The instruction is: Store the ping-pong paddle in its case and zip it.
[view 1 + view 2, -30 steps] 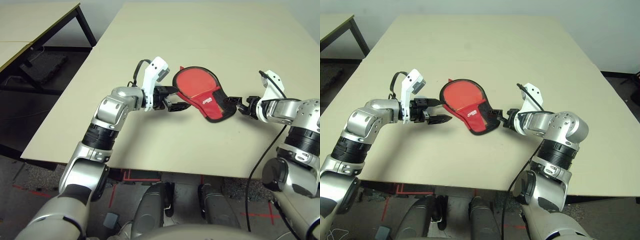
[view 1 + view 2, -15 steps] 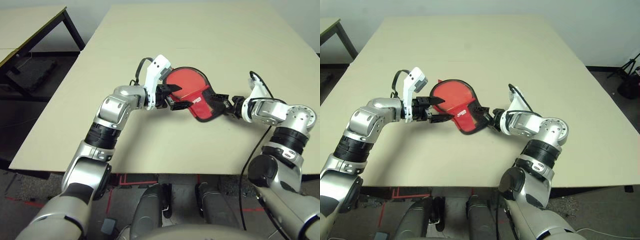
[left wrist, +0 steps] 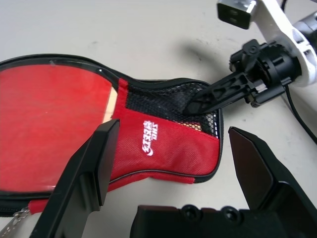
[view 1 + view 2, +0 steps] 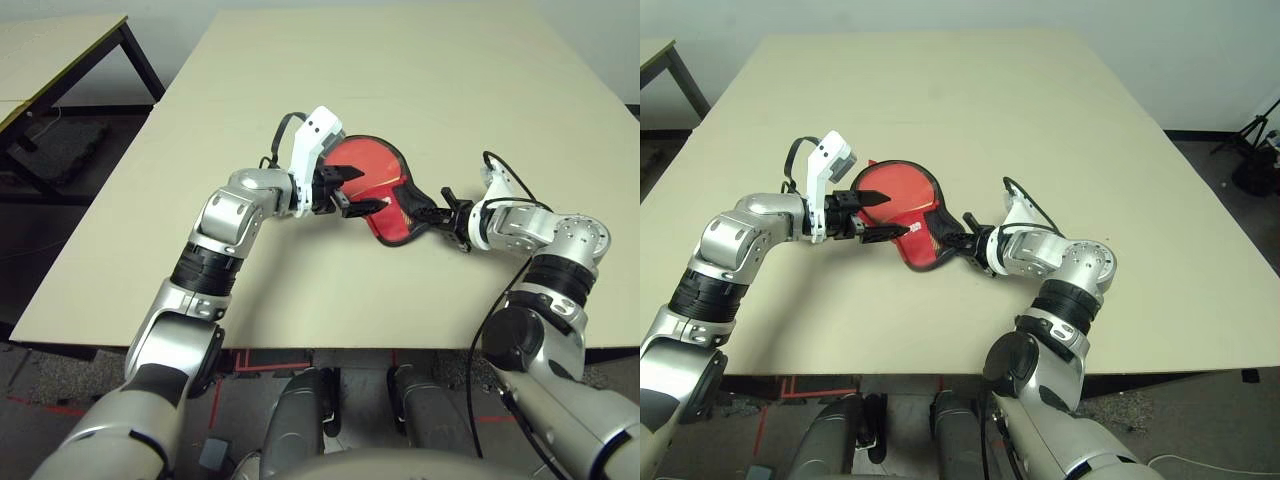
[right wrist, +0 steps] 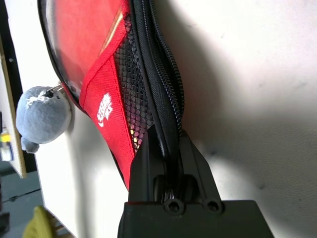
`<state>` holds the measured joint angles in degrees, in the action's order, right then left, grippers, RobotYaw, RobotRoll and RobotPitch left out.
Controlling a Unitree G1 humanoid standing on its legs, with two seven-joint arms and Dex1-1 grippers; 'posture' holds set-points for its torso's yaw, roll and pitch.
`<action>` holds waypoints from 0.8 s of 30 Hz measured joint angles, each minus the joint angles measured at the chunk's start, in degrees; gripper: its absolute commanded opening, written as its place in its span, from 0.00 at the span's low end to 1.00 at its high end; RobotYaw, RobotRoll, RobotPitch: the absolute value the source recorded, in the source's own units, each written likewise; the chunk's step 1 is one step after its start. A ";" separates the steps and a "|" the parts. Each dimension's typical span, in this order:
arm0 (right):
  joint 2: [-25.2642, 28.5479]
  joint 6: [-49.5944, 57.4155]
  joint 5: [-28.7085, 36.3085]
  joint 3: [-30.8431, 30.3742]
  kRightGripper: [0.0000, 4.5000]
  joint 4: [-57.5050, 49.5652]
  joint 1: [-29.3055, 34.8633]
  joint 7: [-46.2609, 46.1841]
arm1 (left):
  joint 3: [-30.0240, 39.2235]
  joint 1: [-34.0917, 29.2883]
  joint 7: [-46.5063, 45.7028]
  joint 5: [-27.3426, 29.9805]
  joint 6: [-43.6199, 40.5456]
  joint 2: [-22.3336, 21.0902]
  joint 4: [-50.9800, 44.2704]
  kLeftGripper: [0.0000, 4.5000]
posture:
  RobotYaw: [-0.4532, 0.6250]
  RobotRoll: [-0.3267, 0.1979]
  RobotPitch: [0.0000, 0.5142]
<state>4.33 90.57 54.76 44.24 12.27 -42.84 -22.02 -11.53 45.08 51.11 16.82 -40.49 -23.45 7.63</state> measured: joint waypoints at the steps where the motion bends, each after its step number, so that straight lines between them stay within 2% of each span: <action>1: 0.43 -0.25 4.41 -1.96 0.00 -2.18 2.50 -1.92 | -0.01 0.09 0.01 -0.10 0.10 0.11 0.25 1.00 | 0.43 0.62 0.29; 3: 1.37 -0.69 14.24 -5.34 0.00 -5.86 7.58 -6.28 | -0.01 0.22 0.02 -0.31 0.43 0.06 0.73 1.00 | 0.42 0.62 0.30; 4: 2.30 -1.83 21.53 -8.03 0.00 -7.95 11.52 -10.00 | -0.02 0.33 0.04 -0.38 0.62 0.08 1.08 1.00 | 0.42 0.62 0.30; 6: 7.19 -10.51 42.21 -18.23 0.00 -15.51 22.08 -21.74 | -0.06 0.55 0.09 -0.65 0.99 0.14 1.49 1.00 | 0.41 0.62 0.30; 7: 8.15 -14.82 49.34 -21.69 0.00 -19.28 26.51 -26.02 | -0.02 0.56 0.08 -0.94 1.09 -0.24 1.74 1.00 | 0.41 0.62 0.30; 8: 8.02 -18.84 53.27 -24.41 0.00 -22.92 30.03 -29.01 | 0.04 0.56 0.08 -1.14 1.15 -0.44 1.84 1.00 | 0.41 0.62 0.30; 10: 6.63 -28.61 56.14 -31.12 0.00 -33.81 38.30 -33.83 | -0.09 0.57 0.18 -1.20 1.54 -0.01 1.84 1.00 | 0.40 0.62 0.30; 13: 6.01 -41.60 57.18 -41.98 0.00 -47.09 48.01 -40.10 | -0.24 0.63 0.53 -1.32 1.93 0.22 2.01 1.00 | 0.39 0.62 0.30; 16: 11.45 -53.98 57.26 -49.88 0.00 -56.09 51.68 -44.78 | -0.54 0.78 0.69 -1.40 2.60 0.54 2.61 1.00 | 0.38 0.62 0.30; 19: 16.65 -61.01 57.37 -53.02 0.00 -59.32 52.74 -45.72 | -0.60 0.88 0.79 -1.47 3.10 0.86 3.70 1.00 | 0.36 0.62 0.30; 24: 24.27 -63.75 57.75 -53.24 0.00 -58.68 52.66 -41.93 | -0.72 1.15 1.28 -1.53 3.97 1.58 4.41 1.00 | 0.36 0.62 0.30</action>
<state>28.60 26.83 112.52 -9.00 -46.41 9.83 -63.95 -12.25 46.23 52.38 15.29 -36.52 -21.87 12.03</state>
